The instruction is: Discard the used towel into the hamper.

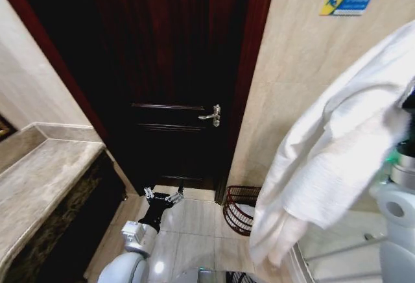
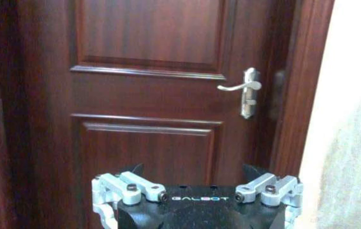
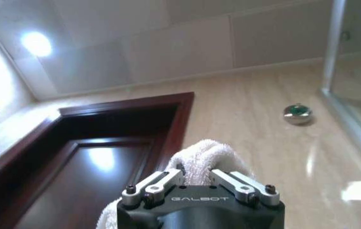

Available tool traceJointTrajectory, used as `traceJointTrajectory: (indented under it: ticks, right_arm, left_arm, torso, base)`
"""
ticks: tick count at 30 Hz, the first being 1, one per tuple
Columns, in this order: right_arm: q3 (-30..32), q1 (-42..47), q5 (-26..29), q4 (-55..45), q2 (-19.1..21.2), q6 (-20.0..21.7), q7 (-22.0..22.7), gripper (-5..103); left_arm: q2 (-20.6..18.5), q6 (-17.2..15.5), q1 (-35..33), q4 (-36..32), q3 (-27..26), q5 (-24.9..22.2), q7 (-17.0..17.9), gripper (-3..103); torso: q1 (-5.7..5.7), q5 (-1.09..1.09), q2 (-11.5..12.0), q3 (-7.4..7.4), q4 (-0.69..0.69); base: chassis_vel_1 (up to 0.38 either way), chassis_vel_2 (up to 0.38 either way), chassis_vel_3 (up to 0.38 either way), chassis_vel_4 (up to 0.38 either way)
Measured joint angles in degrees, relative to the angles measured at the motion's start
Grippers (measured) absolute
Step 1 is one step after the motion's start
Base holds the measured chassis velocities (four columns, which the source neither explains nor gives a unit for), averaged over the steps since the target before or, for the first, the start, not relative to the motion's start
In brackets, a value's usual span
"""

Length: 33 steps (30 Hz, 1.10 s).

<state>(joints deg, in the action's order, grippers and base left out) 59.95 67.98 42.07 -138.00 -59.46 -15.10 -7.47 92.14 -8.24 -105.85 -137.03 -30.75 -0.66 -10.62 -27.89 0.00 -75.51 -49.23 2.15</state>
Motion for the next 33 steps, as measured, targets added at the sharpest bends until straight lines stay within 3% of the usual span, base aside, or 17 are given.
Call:
traceJointTrajectory:
  ticks: [29, 33]
  right_arm:
    - [0.2, 3.5, -2.0, -2.2, -2.6, 0.1, 3.6, 5]
    - [-0.2, 5.0, -4.9, -2.5, -5.3, -0.3, 4.3, 5]
  left_arm:
    - [0.0, 0.0, 0.0, 0.0, 0.0, 0.0, 0.0, 100]
    - [0.0, 0.0, 0.0, 0.0, 0.0, 0.0, 0.0, 100]
  torso:
    - [0.00, -0.03, 0.0, 0.00, 0.01]
    - [0.00, 0.03, 0.0, 0.00, -0.02]
  base:
    - [0.060, 0.054, -0.031, -0.033]
    - [-0.074, -0.065, 0.011, -0.008]
